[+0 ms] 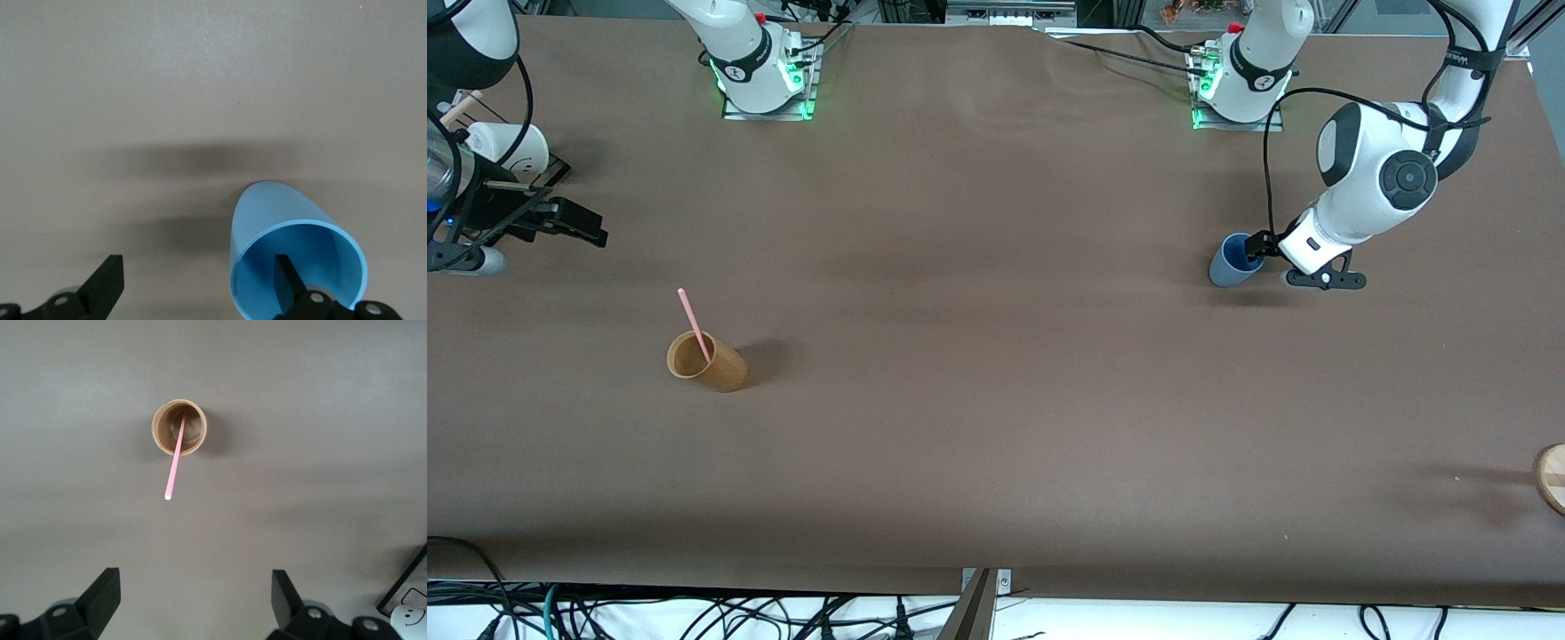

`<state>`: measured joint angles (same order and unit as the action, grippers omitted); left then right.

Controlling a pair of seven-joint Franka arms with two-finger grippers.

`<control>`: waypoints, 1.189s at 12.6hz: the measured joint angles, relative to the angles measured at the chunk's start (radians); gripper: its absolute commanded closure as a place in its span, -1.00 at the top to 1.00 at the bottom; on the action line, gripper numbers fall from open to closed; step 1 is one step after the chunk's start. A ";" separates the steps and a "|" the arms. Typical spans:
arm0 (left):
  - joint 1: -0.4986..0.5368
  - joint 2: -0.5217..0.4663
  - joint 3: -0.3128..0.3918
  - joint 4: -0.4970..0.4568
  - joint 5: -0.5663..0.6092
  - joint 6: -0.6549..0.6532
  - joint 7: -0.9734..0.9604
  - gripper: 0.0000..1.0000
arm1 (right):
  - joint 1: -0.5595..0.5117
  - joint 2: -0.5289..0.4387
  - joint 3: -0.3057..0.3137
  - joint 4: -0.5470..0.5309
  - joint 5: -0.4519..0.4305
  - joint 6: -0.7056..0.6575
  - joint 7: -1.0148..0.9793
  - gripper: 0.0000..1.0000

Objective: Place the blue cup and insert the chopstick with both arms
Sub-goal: 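Close the left gripper on the blue cup rim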

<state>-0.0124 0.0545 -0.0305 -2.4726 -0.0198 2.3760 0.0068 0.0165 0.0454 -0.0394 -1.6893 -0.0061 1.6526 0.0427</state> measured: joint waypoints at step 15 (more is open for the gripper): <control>-0.026 -0.001 -0.002 -0.048 0.000 0.068 -0.039 -1.00 | 0.000 0.000 0.000 0.000 0.001 0.000 0.000 1.00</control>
<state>-0.0383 0.0536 -0.0320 -2.5204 -0.0200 2.4439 -0.0325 0.0166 0.0453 -0.0392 -1.6893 -0.0050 1.6527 0.0428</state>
